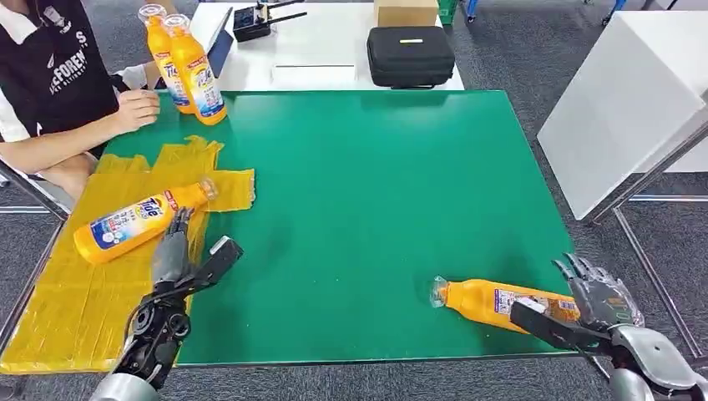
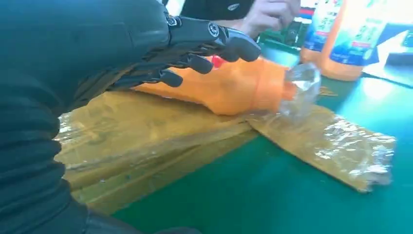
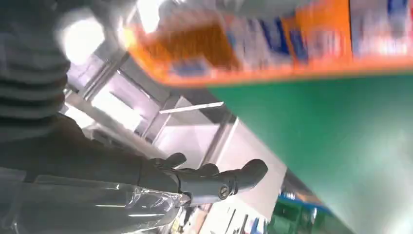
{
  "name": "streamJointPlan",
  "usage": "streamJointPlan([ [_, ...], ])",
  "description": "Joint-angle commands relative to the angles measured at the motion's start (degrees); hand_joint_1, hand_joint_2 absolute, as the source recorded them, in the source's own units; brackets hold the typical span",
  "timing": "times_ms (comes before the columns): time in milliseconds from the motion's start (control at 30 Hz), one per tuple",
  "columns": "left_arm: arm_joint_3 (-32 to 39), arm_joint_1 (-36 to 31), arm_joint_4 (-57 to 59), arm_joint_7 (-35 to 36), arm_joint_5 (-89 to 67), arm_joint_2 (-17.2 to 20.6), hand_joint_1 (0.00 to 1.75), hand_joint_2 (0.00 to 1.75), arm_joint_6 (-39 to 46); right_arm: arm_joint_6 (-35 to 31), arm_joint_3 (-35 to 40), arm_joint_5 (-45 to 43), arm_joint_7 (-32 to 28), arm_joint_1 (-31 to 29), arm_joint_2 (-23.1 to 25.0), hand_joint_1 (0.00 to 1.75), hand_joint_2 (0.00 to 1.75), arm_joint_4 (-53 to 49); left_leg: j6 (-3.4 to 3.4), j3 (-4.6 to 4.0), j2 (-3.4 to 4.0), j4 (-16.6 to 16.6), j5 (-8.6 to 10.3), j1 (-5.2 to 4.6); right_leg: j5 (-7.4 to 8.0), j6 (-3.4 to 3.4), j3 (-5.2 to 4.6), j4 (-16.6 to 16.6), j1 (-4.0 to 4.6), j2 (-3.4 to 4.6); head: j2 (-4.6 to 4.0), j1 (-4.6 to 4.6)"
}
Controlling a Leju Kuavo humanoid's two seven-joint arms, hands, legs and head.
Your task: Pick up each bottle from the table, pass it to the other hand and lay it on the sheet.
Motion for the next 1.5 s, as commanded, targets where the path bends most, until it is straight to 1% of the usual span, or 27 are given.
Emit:
streamJointPlan([
  [33, -2.3, -0.5, -1.0, -2.1, 5.0, -0.7, 0.00, 1.75, 0.3, 0.7, 6.2, -1.2, 0.0, -1.4, 3.1, 0.00, 1.75, 11.4, -0.26, 0.72, 0.07, 0.0, -0.33, 0.13, -0.27, -0.22, 0.74, -0.1, 0.17, -0.11, 0.00, 0.00],
  [67, -2.7, -0.1, -1.4, -2.3, 5.5, -0.6, 0.00, 1.75, 0.4, 0.6, 6.6, -1.2, 0.2, -2.0, 3.8, 0.00, 1.75, 12.7, -0.11, 0.25, 0.07, 0.0, -0.13, 0.10, -0.04, -0.09, 0.28, -0.1, 0.12, -0.01, 0.00, 0.00],
  [167, -3.9, 0.2, -2.0, -3.3, 7.2, -0.4, 0.00, 1.75, 0.7, 0.4, 7.5, -1.8, 0.0, -2.6, 4.7, 0.00, 1.75, 15.1, -0.22, 0.50, 0.13, -0.1, -0.27, 0.12, -0.13, -0.18, 0.50, -0.2, 0.15, -0.01, 0.00, -0.02],
  [200, -3.9, 0.2, -2.0, -3.3, 7.2, -0.4, 0.00, 1.75, 0.7, 0.4, 7.5, -1.8, 0.0, -2.6, 4.7, 0.00, 1.75, 15.1, -0.18, 0.33, 0.08, -0.1, -0.21, 0.12, -0.09, -0.15, 0.33, -0.1, 0.14, -0.03, 0.00, 0.00],
  [233, -3.9, 0.2, -2.0, -3.3, 7.2, -0.4, 0.00, 1.75, 0.7, 0.4, 7.5, -1.8, 0.0, -2.6, 4.7, 0.00, 1.75, 15.1, -0.23, 0.51, 0.08, -0.1, -0.29, 0.11, -0.17, -0.20, 0.50, -0.1, 0.14, -0.07, 0.00, -0.04],
  [300, -3.9, 0.2, -2.0, -3.3, 7.3, -0.3, 0.00, 1.75, 0.6, 0.3, 7.4, -1.8, -0.1, -2.7, 4.5, 0.00, 1.75, 15.1, -0.15, 0.35, 0.04, 0.0, -0.20, 0.12, -0.10, -0.13, 0.35, -0.1, 0.14, -0.07, 0.00, -0.02],
  [400, -4.2, 0.2, -2.4, -4.1, 8.5, -0.4, 0.00, 1.75, 0.8, 0.8, 7.4, -2.2, -0.3, -2.7, 4.4, 0.00, 1.75, 15.5, -0.19, 0.51, 0.03, 0.0, -0.25, 0.13, -0.17, -0.18, 0.51, -0.1, 0.15, -0.11, 0.00, 0.00],
  [433, -4.6, 0.4, -3.2, -5.1, 9.7, -0.5, 0.00, 1.75, 0.9, 0.8, 7.9, -2.2, -0.4, -3.1, 4.9, 0.00, 1.75, 17.0, -0.14, 0.39, -0.01, 0.0, -0.17, 0.11, -0.11, -0.14, 0.38, -0.1, 0.12, -0.11, 0.00, 0.00],
  [467, -4.9, 0.5, -3.6, -5.0, 9.9, -0.6, 0.00, 1.75, 0.8, 0.4, 8.4, -2.0, -0.8, -3.3, 5.1, 0.05, 1.75, 17.9, -0.20, 0.56, -0.01, 0.0, -0.24, 0.16, -0.16, -0.19, 0.57, -0.1, 0.19, -0.14, 0.00, 0.00],
  [500, -5.4, 0.7, -4.6, -5.2, 10.4, -0.7, 0.00, 1.75, 0.7, 0.1, 8.9, -2.0, -1.2, -3.7, 5.5, 0.05, 1.75, 19.2, -0.16, 0.48, -0.02, 0.0, -0.19, 0.14, -0.12, -0.16, 0.49, -0.2, 0.16, -0.12, 0.00, 0.00],
  [533, -5.4, 0.7, -4.8, -5.1, 10.4, -0.8, 0.00, 1.75, 0.7, -0.1, 9.0, -2.0, -1.2, -3.8, 5.7, 0.05, 1.75, 19.4, -0.21, 0.62, -0.06, -0.1, -0.22, 0.15, -0.18, -0.21, 0.63, -0.2, 0.17, -0.19, 0.00, 0.00],
  [567, -5.6, 0.8, -5.4, -5.2, 10.6, -0.9, 0.00, 1.75, 0.7, -0.3, 9.4, -1.9, -1.5, -4.0, 5.8, 0.38, 1.75, 20.0, -0.18, 0.57, -0.02, 0.0, -0.21, 0.17, -0.15, -0.19, 0.60, -0.2, 0.19, -0.13, 0.00, 0.00],
  [600, -5.9, 1.1, -6.4, -5.5, 11.2, -0.9, 0.00, 1.75, 0.8, -0.7, 9.8, -2.0, -1.7, -4.8, 6.1, 0.24, 1.75, 20.9, -0.13, 0.53, -0.03, 0.0, -0.17, 0.13, -0.16, -0.21, 0.55, -0.2, 0.15, -0.11, 0.00, 0.00],
  [633, -6.4, 1.6, -8.4, -6.0, 12.3, -1.0, 0.00, 1.75, 0.5, -1.3, 10.5, -1.7, -2.1, -6.1, 6.7, 1.71, 1.75, 22.9, -0.19, 0.73, 0.04, 0.0, -0.24, 0.17, -0.20, -0.27, 0.72, -0.2, 0.20, -0.10, 0.00, 0.02],
  [700, -7.5, 2.7, -12.5, -6.6, 13.9, -1.2, 0.00, 1.75, -0.1, -3.6, 11.2, -0.2, -1.9, -7.7, 7.9, 1.75, 1.75, 25.1, -0.19, 0.82, 0.09, 0.0, -0.30, 0.17, -0.20, -0.28, 0.82, -0.2, 0.20, -0.07, 0.00, 0.02],
  [767, -8.7, 5.6, -20.2, -8.5, 16.5, -1.5, 0.00, 1.75, -1.3, -6.2, 10.2, 1.0, -1.5, -8.0, 10.2, 1.75, 1.75, 25.0, -0.13, 0.71, 0.32, 0.0, -0.31, 0.17, -0.14, -0.22, 0.66, -0.2, 0.19, 0.13, 0.00, 0.02],
  [867, -11.8, 10.7, -34.9, -12.2, 22.3, -1.8, 0.00, 1.75, -4.8, -9.1, 7.5, 1.9, -0.7, -7.2, 13.2, 1.75, 1.75, 23.2, -0.18, 0.87, 0.42, 0.0, -0.43, 0.18, -0.23, -0.25, 0.75, -0.2, 0.22, 0.30, 0.00, 0.02],
  [900, -12.9, 12.2, -39.4, -12.0, 22.7, -1.8, 0.00, 1.75, -5.5, -9.8, 6.6, 2.0, -0.6, -6.8, 14.1, 1.75, 1.75, 22.6, -0.09, 0.85, 0.41, 0.0, -0.45, 0.19, -0.23, -0.22, 0.73, -0.2, 0.22, 0.35, 0.00, 0.02],
  [1067, -13.0, 12.4, -39.9, -11.7, 22.9, -1.5, 0.00, 1.75, -5.8, -9.8, 6.2, 2.0, -0.6, -6.6, 14.2, 1.75, 1.75, 22.3, -0.13, 1.04, 0.53, 0.0, -0.48, 0.12, -0.26, -0.22, 0.84, -0.2, 0.16, 0.45, 0.00, 0.00],
  [1100, -13.8, 12.8, -41.5, -14.1, 24.2, -1.3, 0.00, 1.75, -5.7, -10.5, 5.3, 3.1, -0.7, -6.1, 15.1, 1.75, 1.75, 21.8, -0.15, 1.04, 0.56, 0.0, -0.50, 0.13, -0.22, -0.20, 0.83, -0.2, 0.16, 0.50, 0.00, 0.02],
  [1133, -14.4, 13.4, -43.4, -14.9, 24.6, -1.1, 0.00, 1.75, -5.9, -11.4, 4.3, 3.2, -0.7, -5.7, 16.3, 1.75, 1.75, 21.1, -0.17, 1.11, 0.47, 0.0, -0.54, 0.13, -0.28, -0.24, 0.92, -0.2, 0.17, 0.38, 0.00, 0.02],
  [1233, -16.5, 15.5, -49.7, -15.0, 26.3, -0.5, 0.00, 1.75, -8.0, -13.6, 2.3, 4.7, -0.7, -5.3, 19.0, 1.75, 1.75, 19.0, -0.17, 1.07, 0.50, 0.0, -0.56, 0.17, -0.28, -0.24, 0.86, -0.1, 0.22, 0.42, 0.00, 0.00],
  [1267, -17.1, 16.1, -51.2, -15.3, 27.3, -0.4, 0.00, 1.75, -9.1, -15.9, 1.5, 4.0, -1.9, -5.5, 19.9, 1.75, 1.75, 18.1, -0.15, 1.01, 0.56, 0.0, -0.52, 0.19, -0.24, -0.20, 0.80, -0.2, 0.23, 0.50, 0.00, 0.02],
  [1300, -18.2, 16.9, -52.9, -15.4, 29.7, 0.0, 0.00, 1.75, -12.2, -18.7, 0.4, 0.9, -4.9, -5.9, 21.6, 1.75, 1.75, 16.8, -0.21, 1.06, 0.58, 0.0, -0.56, 0.21, -0.28, -0.24, 0.84, -0.1, 0.25, 0.50, 0.00, 0.02],
  [1333, -19.5, 17.3, -54.1, -16.0, 35.3, 0.7, 0.00, 1.75, -18.1, -20.6, -0.1, -2.5, -8.3, -6.3, 22.8, 1.75, 1.75, 15.0, -0.26, 1.14, 0.54, 0.0, -0.61, 0.20, -0.34, -0.28, 0.91, -0.1, 0.25, 0.43, 0.00, 0.00],
  [1400, -20.7, 17.1, -54.3, -16.2, 40.1, 1.4, 0.00, 1.75, -24.6, -23.2, -1.2, -9.2, -12.9, -7.3, 25.3, 1.75, 1.75, 12.2, -0.21, 1.02, 0.65, 0.0, -0.56, 0.15, -0.24, -0.22, 0.75, -0.1, 0.18, 0.59, 0.00, 0.00],
  [1500, -21.9, 15.1, -52.0, -15.1, 45.6, 0.9, 0.00, 1.75, -33.8, -25.7, -0.9, -16.8, -16.7, -9.4, 28.2, 1.75, 1.75, 10.2, -0.32, 1.04, 0.70, 0.0, -0.63, 0.15, -0.26, -0.36, 0.76, 0.0, 0.19, 0.59, 0.00, 0.02],
])
